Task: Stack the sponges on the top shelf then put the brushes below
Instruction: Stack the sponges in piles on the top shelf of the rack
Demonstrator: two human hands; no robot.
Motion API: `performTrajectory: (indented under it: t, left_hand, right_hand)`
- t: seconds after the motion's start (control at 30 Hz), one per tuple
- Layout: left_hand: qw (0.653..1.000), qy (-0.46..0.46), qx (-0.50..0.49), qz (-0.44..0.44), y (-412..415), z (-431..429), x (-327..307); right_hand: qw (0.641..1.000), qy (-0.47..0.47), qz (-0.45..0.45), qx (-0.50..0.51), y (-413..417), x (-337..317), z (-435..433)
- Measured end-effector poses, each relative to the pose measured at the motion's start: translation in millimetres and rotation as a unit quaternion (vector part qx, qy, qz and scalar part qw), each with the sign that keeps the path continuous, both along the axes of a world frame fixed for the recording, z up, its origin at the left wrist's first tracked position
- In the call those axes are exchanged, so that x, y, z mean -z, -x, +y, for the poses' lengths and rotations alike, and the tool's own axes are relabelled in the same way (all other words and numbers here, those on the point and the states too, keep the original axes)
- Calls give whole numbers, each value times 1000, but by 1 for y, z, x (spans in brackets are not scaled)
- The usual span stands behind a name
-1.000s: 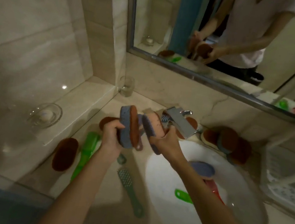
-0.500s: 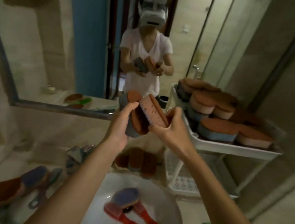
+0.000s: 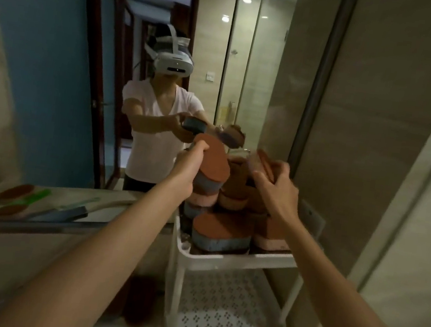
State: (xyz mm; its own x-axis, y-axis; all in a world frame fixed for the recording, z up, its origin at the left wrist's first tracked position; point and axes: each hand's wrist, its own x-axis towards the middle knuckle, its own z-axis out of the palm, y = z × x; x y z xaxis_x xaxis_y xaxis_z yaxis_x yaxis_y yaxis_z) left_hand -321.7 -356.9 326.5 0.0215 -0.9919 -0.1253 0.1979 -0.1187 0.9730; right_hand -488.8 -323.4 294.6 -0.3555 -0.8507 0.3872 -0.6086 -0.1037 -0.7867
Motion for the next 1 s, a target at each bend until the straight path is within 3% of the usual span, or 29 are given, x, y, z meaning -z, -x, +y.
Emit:
performTrajectory:
  t: [0.13,0.37,1.0]
  left_hand:
    - [996,-38,32,74,18,-21,4]
    - [988,-82,37,123,22,-37,15]
    - [994,-74,39,76,24,-36,13]
  right_hand:
    - [994,-96,50,29,20,17,-39]
    - [968,-141,203,41,22,37,-63]
    - [917,-288,273,-37,12,9,-46]
